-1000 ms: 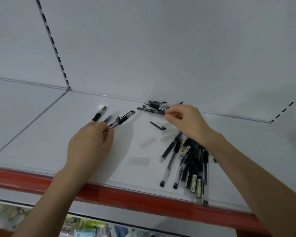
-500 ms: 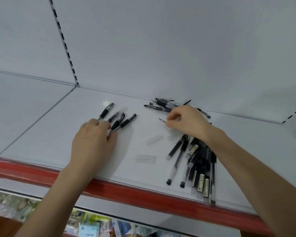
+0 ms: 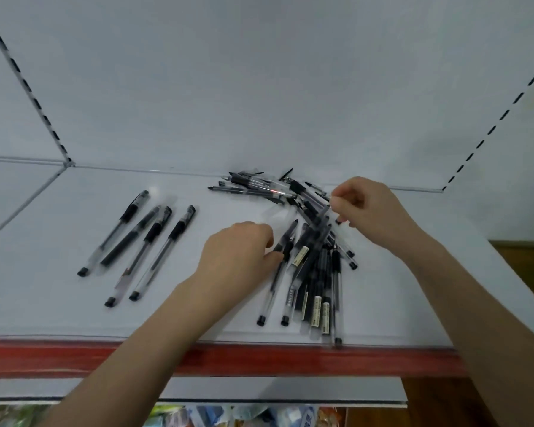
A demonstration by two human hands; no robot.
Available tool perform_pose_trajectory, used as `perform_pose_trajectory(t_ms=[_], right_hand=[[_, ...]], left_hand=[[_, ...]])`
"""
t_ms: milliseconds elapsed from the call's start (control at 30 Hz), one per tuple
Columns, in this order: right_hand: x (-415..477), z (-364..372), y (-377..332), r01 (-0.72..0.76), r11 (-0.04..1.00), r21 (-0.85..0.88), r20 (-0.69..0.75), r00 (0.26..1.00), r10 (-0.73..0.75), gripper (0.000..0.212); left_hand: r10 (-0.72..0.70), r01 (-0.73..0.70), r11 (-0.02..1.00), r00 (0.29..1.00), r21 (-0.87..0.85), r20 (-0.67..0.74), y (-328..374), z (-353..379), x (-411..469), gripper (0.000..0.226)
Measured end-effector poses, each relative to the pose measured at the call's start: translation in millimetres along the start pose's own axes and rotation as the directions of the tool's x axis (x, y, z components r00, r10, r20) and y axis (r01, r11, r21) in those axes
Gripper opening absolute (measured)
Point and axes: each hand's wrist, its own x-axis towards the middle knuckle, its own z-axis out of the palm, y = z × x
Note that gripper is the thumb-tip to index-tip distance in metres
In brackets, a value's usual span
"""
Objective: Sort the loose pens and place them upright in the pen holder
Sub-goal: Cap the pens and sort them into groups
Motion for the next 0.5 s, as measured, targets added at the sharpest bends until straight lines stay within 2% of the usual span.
perform_pose_trajectory(t_ms=[133,300,500], right_hand=[[-9,-8,14,-0.039,0.999,0.023,-0.021,0.999,0.040,0.004],[-13,-8,20,-0.058,0.997,0.045,-0.016,0.998,0.059,0.004],[-14,-7,20,-0.055,0.997,0.051,-0.013,0.998,0.055,0.004]], left_hand=[[0.006,-0.010,0.997,0.999,0.082,0.047,3,1,7,0.030],[0.012,-0.019,0.995,0.997,0.098,0.074,2,-1,7,0.030],[0.008,-0.009,1.000,0.999,0.017,0.033,3,-2,6,0.029]])
